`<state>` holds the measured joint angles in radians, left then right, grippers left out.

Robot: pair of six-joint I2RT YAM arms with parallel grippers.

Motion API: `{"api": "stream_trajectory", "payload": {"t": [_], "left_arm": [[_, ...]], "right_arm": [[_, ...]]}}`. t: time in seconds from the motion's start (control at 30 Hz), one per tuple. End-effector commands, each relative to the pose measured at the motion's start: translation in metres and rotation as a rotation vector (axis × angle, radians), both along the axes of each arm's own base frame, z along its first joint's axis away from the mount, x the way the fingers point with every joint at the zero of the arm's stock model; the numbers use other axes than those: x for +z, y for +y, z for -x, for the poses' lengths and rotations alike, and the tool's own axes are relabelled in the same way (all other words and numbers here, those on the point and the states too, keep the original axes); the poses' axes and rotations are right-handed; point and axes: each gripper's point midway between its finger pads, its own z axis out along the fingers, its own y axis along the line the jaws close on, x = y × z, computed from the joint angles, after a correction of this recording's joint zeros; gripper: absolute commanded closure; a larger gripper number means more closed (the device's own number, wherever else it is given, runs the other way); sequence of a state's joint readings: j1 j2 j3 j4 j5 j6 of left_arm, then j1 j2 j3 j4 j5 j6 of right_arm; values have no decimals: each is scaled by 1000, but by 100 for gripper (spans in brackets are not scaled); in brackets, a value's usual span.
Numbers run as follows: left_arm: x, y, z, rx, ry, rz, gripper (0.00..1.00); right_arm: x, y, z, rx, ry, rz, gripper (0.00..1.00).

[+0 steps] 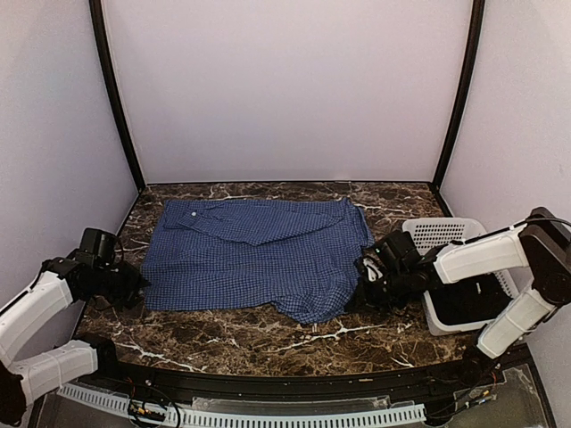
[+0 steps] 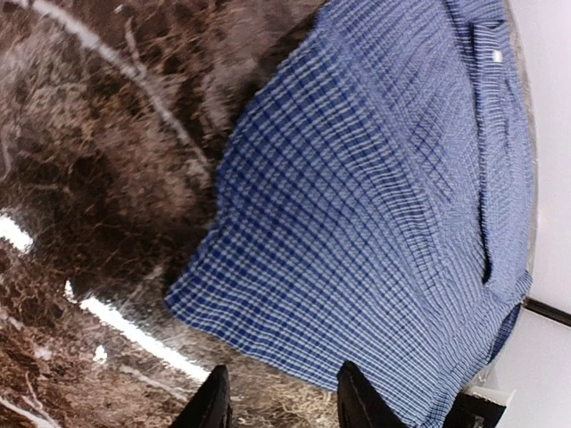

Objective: Fold and stack the mixed laundry pile
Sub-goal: Pick up the 1/3-folded shirt from the center of the board.

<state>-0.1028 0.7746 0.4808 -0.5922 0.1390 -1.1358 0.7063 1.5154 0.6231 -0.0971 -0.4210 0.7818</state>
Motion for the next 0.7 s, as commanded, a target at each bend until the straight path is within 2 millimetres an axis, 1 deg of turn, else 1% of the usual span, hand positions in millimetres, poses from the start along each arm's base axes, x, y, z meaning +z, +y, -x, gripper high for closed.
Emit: {"api": "stream_trajectory", "payload": {"t": [0.0,0.13,0.23,0.43,0.67], "left_arm": [[-29,12,25,81,175,-34,61],[-35,17,31,99,222,-56,63],[-42,22,36,98,254,-90,63],[-57,18,32,47,295,-98,63],[-72,18,28,15,312,-114,70]], "right_arm": [[10,3,-7,-2,-53,-16,100],[20,0,-9,-12,-85,-13,100],[25,0,-9,-13,-92,-14,100],[31,0,-12,-14,-108,-11,100],[34,1,-14,-9,-115,-10,100]]}}
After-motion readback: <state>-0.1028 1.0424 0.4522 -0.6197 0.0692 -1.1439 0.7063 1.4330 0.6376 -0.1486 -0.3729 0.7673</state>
